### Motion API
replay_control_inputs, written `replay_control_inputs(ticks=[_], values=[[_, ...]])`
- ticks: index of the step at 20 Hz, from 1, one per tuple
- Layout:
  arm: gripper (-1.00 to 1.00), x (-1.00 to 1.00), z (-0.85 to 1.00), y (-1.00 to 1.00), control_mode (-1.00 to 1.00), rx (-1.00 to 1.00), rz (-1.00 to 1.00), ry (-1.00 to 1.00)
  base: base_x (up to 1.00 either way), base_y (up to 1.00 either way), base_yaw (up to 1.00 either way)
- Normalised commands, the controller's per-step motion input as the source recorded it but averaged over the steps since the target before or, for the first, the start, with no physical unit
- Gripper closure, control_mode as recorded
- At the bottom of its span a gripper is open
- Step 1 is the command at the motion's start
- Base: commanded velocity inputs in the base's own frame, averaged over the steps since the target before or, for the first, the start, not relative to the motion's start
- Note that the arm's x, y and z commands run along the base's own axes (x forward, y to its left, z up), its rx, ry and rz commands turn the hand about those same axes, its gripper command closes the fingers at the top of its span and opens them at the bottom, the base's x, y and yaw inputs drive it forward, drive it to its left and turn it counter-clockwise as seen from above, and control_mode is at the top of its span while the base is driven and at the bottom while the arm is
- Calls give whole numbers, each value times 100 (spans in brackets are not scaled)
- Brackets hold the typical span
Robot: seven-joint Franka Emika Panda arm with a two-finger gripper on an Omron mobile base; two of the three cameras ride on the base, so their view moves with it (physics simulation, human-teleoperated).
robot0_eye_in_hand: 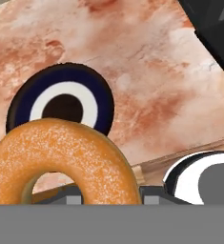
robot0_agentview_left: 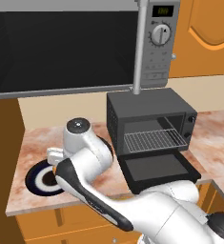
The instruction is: Pick up the bagel from the plate, place it on the toaster oven rack, close the door, and set the timer.
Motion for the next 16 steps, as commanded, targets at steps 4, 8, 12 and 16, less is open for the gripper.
replay_control_inputs(ticks=[4, 8, 12, 16], values=[[100, -39, 96, -68, -100, 0, -2, 8, 0, 0, 0], [100, -17, 86, -75, -100, 0, -1, 3, 0, 0, 0], [100, -1, 55, -87, -100, 0, -3, 1, 0, 0, 0], [100, 0, 14, -99, -100, 0, -3, 1, 0, 0, 0]])
